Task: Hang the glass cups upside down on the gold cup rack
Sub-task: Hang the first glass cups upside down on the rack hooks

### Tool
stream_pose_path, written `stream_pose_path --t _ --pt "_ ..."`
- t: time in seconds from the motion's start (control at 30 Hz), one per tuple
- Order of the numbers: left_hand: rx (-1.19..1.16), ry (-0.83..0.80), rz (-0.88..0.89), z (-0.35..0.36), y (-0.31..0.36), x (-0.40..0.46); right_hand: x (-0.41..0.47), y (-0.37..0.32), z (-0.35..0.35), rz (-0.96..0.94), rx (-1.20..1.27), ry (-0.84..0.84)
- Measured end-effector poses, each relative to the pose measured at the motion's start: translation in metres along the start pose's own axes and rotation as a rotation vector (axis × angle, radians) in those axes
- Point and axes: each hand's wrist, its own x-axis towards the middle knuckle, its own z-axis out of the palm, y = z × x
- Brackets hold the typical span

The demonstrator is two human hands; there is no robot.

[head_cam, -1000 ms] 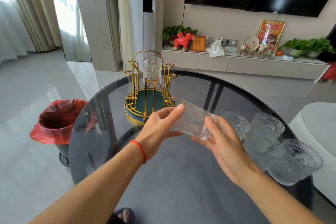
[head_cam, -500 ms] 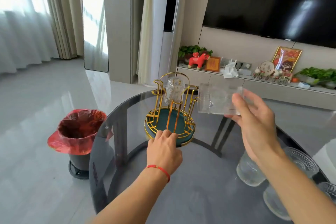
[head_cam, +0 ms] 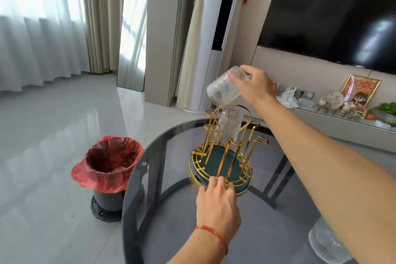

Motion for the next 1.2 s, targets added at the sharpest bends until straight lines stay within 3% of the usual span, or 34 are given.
stream_pose_path --t 0.43,0.87,0.97,1.2 --pt "0.007 -0.024 -0.019 -0.007 0.002 0.001 0.002 0.016 0.043 -0.001 -0.358 -0.379" --pt "0.067 -0.037 -0.037 -0.006 0.007 0.003 0.006 0.01 0.044 -0.081 -0.705 -0.644" --pt "0.072 -0.031 -0.04 -0.006 0.006 0.003 -0.003 0.009 0.036 -0.125 -0.68 -0.584" --pt "0.109 -0.061 -0.047 -0.005 0.009 0.004 -0.095 0.036 -0.048 -0.232 -0.288 -0.174"
